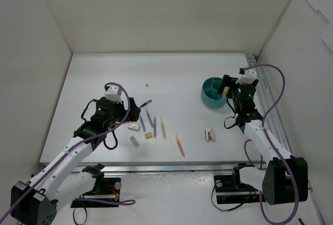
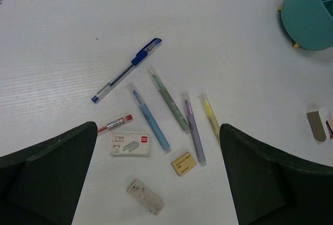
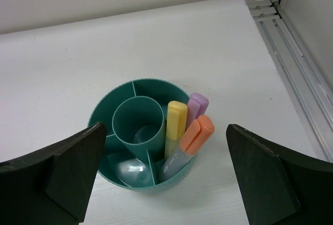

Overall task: Sort the stationery into containers
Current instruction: Pick up the pen from the center of the board.

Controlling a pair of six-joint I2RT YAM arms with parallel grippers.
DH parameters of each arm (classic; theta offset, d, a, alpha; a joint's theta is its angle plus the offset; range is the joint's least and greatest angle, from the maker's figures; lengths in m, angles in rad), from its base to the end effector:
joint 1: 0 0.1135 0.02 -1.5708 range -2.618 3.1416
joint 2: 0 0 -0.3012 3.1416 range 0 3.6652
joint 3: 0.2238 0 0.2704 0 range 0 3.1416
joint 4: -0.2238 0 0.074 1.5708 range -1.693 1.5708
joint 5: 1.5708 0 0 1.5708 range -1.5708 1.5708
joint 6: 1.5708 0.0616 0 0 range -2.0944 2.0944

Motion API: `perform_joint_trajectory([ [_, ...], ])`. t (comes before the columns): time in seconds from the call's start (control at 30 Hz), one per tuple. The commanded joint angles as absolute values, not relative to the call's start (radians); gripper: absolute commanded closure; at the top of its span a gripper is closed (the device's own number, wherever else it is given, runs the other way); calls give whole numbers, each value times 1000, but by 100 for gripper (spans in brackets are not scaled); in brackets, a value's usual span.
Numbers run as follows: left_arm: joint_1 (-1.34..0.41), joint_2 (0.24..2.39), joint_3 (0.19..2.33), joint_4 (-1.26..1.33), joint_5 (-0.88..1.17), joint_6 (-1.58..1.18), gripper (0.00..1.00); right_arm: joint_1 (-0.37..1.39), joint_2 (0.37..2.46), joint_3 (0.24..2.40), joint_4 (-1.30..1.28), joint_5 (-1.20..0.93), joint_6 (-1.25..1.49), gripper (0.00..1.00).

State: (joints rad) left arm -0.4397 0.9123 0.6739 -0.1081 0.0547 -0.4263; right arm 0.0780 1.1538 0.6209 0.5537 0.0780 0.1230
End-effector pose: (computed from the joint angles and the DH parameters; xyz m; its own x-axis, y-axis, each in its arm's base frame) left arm 0.2099 -0.1024 0.3018 -0.4748 -0.2329 -0.8487 0.3023 0.8625 -0.4058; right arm 0.2905 0.0179 0.3095 0.0206 0.1243 -0.9920 -0.0026 0.9922 0.1243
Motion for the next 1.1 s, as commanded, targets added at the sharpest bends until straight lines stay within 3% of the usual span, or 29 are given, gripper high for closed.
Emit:
perform_joint_trajectory([
  [0.0, -426, 905, 718, -103, 38, -448, 0, 80, 1091, 721, 478, 75, 94, 2],
  [0.2, -348, 949, 741, -133, 101, -500, 0, 230, 1140, 891, 218, 42, -26, 2],
  [0.5, -281, 904, 732, -285, 95, -572, 0, 527, 1317, 960, 213, -37, 40, 2],
  [0.87, -225, 825, 643, -377, 80, -626, 0, 696, 1506, 977, 125, 133, 213, 2],
  [1.07, -216, 896, 658, -311, 162, -592, 0, 788, 1488, 939, -81, 20, 261, 2],
])
